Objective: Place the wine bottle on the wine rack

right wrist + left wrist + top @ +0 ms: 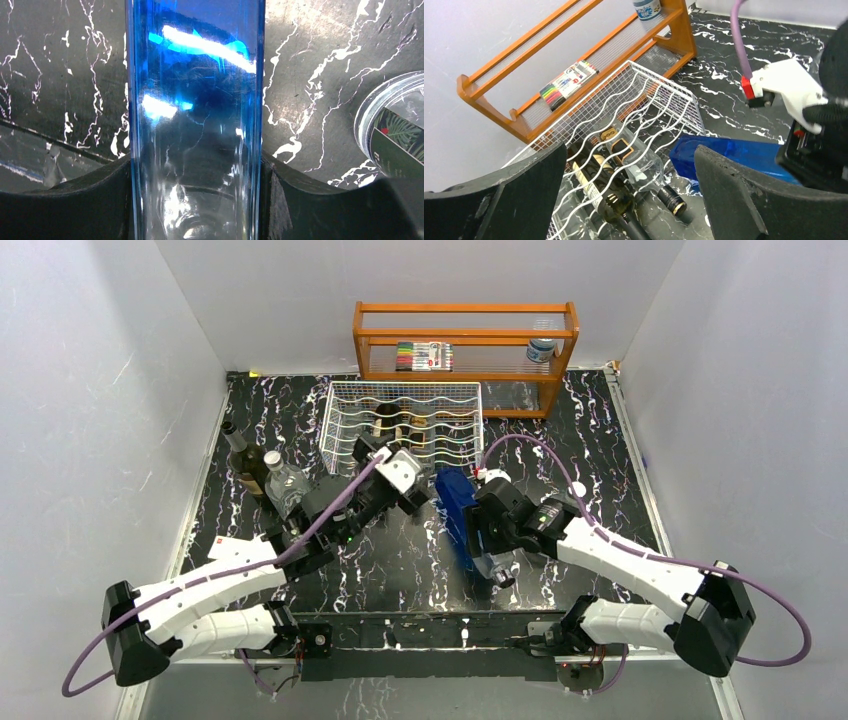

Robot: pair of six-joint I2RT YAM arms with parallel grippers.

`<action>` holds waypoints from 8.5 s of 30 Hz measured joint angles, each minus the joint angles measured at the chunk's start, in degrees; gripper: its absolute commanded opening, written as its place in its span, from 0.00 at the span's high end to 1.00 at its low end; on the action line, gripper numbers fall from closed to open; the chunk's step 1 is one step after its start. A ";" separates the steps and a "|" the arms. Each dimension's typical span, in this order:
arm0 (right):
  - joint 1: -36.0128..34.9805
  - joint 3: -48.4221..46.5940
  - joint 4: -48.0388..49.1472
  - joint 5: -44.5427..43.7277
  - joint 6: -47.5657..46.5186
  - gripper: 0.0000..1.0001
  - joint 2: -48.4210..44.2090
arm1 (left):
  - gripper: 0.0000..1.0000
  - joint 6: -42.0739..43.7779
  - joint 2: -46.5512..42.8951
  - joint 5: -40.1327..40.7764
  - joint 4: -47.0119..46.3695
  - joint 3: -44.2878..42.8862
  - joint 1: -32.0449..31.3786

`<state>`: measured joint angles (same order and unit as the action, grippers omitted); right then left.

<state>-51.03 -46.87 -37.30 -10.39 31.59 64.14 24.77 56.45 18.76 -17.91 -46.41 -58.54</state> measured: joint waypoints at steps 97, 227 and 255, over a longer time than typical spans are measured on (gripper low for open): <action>11.87 -8.24 40.89 -13.57 0.57 0.70 35.36 | 0.02 -33.75 -8.39 7.61 32.94 -12.57 0.20; 17.57 10.73 15.17 10.25 9.57 0.95 -27.69 | 0.02 -57.33 14.62 -17.44 22.03 3.37 10.62; 16.79 30.71 36.81 39.08 -1.68 0.94 -23.26 | 0.02 -68.81 0.96 -10.32 23.19 14.40 12.70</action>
<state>-34.24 -16.16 -0.49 28.69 29.91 40.88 -44.03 57.41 8.45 5.28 -32.01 -45.84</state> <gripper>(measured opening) 0.470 0.981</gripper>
